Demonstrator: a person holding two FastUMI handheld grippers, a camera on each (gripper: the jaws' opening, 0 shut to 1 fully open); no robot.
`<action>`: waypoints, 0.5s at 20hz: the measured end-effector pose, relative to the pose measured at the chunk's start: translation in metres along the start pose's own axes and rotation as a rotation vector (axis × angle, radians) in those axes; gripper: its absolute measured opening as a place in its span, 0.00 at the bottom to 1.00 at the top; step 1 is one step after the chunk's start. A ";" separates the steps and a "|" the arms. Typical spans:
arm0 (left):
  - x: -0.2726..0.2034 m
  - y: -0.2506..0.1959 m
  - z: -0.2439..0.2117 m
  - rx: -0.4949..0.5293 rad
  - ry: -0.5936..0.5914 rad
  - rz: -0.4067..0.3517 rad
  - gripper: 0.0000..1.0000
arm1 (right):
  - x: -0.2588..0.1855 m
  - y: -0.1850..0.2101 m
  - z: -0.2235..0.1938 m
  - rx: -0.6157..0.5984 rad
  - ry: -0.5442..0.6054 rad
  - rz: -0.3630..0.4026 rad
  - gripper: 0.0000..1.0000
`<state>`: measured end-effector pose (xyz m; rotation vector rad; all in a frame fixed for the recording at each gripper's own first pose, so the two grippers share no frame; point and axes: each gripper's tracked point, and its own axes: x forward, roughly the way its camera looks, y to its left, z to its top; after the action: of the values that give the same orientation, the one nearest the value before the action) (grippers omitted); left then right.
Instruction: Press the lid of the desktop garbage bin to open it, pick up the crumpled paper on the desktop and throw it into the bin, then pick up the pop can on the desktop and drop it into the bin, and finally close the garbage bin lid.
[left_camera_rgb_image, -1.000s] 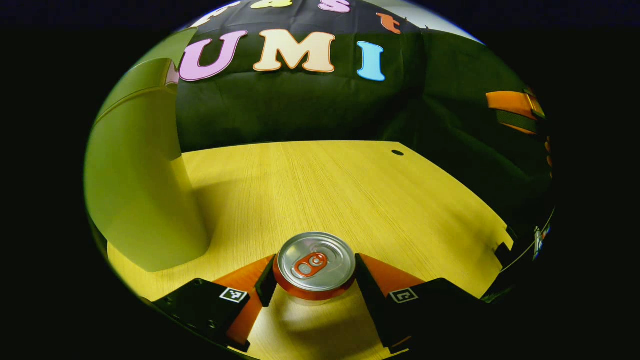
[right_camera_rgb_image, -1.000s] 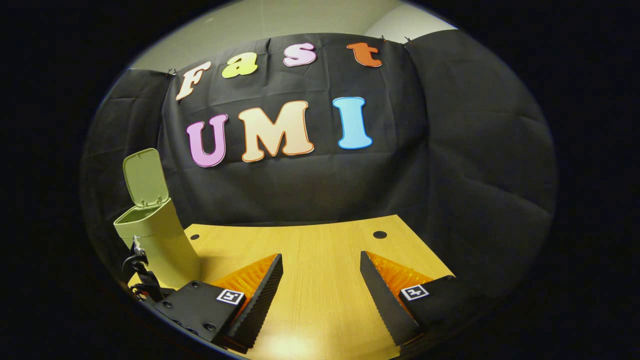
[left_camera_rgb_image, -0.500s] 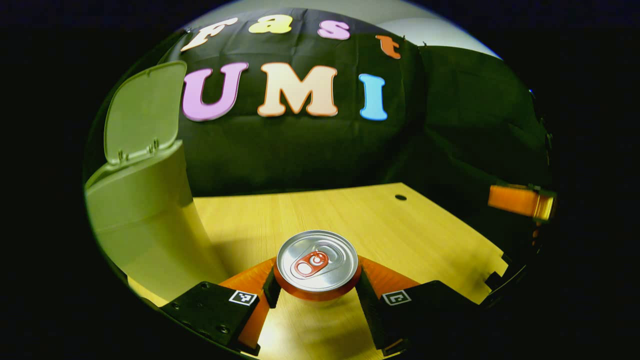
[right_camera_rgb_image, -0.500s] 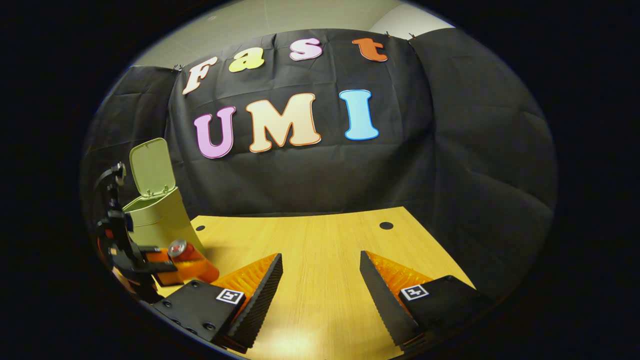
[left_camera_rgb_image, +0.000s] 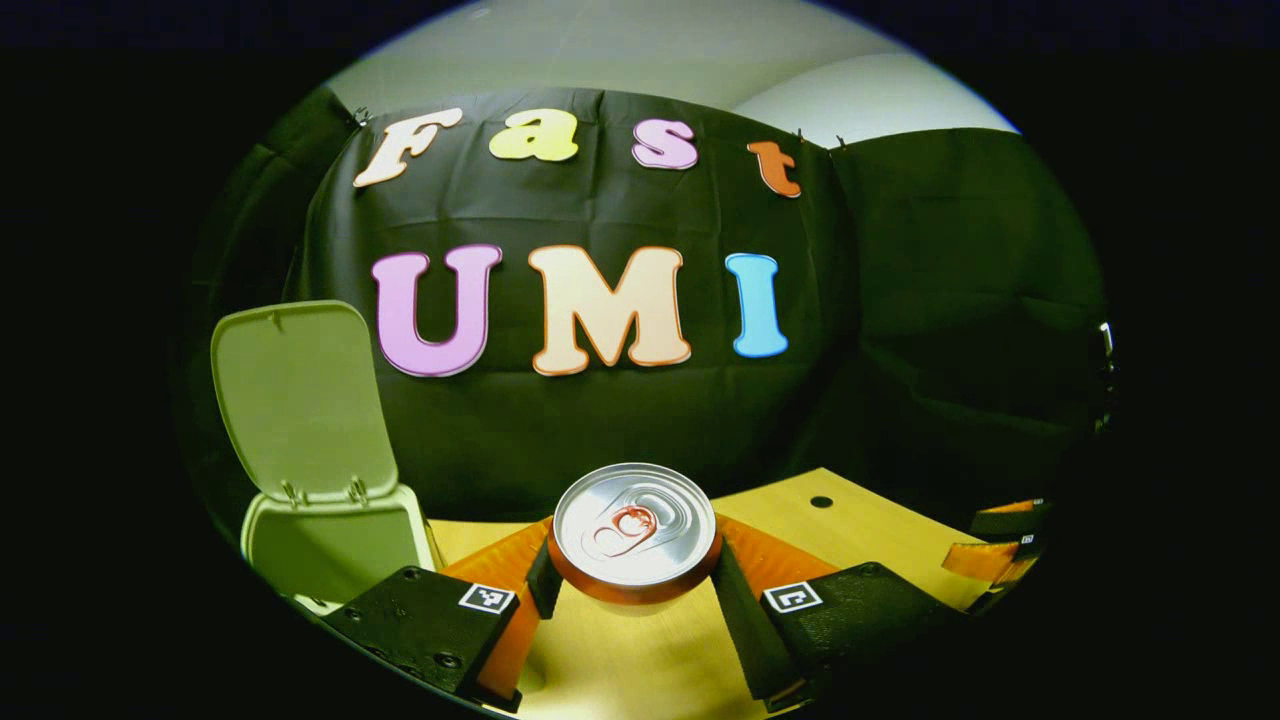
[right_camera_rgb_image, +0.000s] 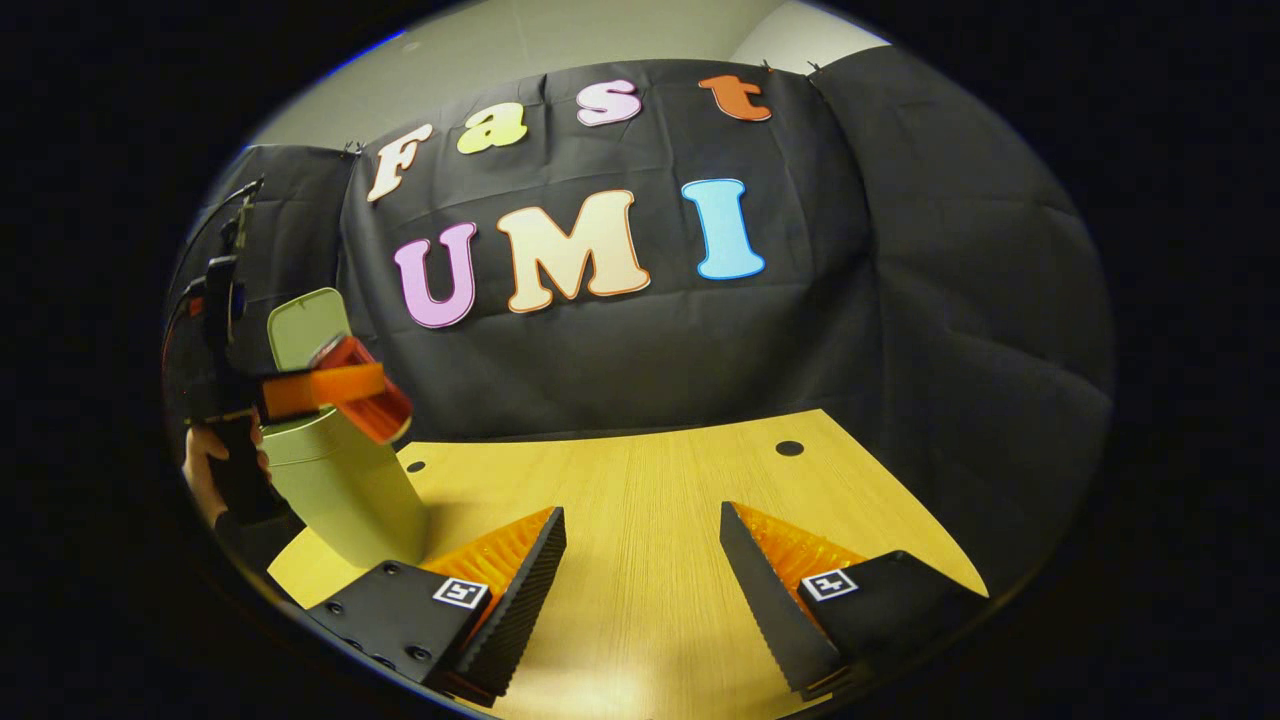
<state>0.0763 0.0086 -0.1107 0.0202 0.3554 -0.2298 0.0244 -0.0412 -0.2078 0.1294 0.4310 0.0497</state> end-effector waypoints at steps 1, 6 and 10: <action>0.001 0.010 0.011 -0.001 -0.016 0.021 0.75 | -0.002 -0.001 0.000 0.004 -0.001 0.000 0.98; -0.010 0.079 0.045 -0.017 -0.081 0.159 0.75 | 0.001 0.000 -0.003 0.013 0.003 0.005 0.97; -0.027 0.139 0.036 -0.033 -0.050 0.280 0.75 | 0.003 0.007 -0.006 0.005 0.009 0.021 0.97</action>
<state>0.0959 0.1476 -0.0706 0.0318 0.3024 0.0524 0.0249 -0.0338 -0.2136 0.1384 0.4384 0.0695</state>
